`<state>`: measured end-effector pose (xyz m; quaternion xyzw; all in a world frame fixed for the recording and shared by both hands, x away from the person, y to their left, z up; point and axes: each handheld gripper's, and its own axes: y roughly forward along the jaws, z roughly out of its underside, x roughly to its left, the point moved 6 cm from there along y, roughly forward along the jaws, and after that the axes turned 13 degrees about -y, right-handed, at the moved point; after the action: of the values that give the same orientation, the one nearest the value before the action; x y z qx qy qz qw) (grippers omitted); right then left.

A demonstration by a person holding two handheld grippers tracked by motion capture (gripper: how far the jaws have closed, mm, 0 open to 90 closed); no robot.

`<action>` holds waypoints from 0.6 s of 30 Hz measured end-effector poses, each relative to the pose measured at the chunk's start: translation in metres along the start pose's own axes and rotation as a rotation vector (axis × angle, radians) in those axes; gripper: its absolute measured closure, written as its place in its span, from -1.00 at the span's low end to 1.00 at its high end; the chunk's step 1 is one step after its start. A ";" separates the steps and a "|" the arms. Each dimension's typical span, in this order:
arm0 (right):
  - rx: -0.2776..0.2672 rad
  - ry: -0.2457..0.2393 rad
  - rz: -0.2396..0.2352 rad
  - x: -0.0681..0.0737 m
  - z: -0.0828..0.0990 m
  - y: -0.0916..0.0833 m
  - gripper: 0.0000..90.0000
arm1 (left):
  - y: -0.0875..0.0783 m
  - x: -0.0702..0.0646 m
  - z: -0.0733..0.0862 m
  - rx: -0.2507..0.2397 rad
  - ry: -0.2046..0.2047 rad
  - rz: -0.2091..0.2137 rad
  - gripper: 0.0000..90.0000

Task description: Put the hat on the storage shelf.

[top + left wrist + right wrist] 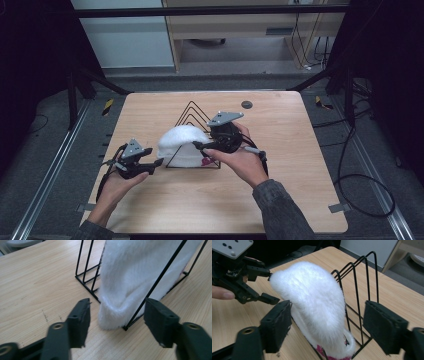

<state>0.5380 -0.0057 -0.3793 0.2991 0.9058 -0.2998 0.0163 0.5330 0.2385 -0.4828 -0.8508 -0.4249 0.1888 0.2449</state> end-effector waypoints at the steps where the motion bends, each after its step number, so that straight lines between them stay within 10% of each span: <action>1: 0.005 0.000 0.002 0.000 0.000 -0.001 -0.57 | 0.000 -0.001 -0.001 -0.001 0.005 -0.007 -0.34; 7: -0.007 0.007 0.016 -0.002 -0.003 -0.011 -0.71 | -0.007 -0.006 -0.003 0.014 -0.010 0.010 -0.76; 18: -0.019 0.000 0.054 -0.005 0.003 -0.041 -0.82 | -0.018 -0.004 0.004 0.018 0.016 -0.013 -0.85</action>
<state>0.5194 -0.0366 -0.3591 0.3233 0.9002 -0.2907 0.0274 0.5172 0.2458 -0.4752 -0.8472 -0.4269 0.1844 0.2571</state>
